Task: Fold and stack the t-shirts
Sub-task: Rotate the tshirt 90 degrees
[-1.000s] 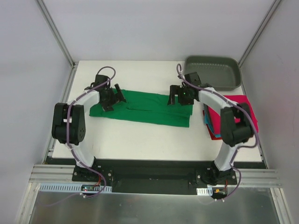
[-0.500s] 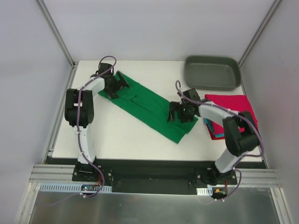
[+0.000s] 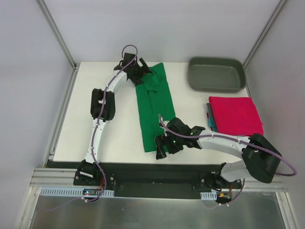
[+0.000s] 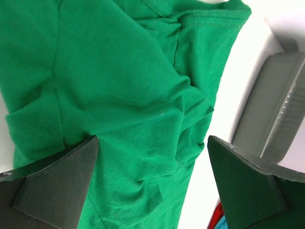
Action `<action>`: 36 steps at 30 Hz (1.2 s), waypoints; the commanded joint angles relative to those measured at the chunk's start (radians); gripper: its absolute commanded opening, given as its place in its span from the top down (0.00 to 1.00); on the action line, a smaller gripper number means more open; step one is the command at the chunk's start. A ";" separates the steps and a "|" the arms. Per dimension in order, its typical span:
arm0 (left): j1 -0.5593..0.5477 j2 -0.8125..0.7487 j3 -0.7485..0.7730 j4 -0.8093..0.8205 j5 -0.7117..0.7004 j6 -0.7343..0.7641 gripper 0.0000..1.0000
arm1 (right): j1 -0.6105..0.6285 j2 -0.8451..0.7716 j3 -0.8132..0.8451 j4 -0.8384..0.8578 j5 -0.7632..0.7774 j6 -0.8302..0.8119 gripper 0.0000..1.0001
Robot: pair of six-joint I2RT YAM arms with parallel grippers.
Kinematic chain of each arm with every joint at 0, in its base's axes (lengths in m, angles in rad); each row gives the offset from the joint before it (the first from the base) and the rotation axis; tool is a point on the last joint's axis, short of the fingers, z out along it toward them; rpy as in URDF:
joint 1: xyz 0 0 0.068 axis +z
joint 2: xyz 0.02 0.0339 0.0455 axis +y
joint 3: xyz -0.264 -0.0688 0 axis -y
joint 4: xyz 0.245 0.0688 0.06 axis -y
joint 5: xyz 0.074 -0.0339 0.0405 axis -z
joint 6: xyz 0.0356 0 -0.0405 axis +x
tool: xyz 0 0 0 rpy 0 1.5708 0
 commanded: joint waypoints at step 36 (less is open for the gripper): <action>-0.448 -1.328 -1.600 0.055 -0.315 -0.020 0.04 | -0.064 -0.589 -0.249 0.012 0.598 0.299 0.04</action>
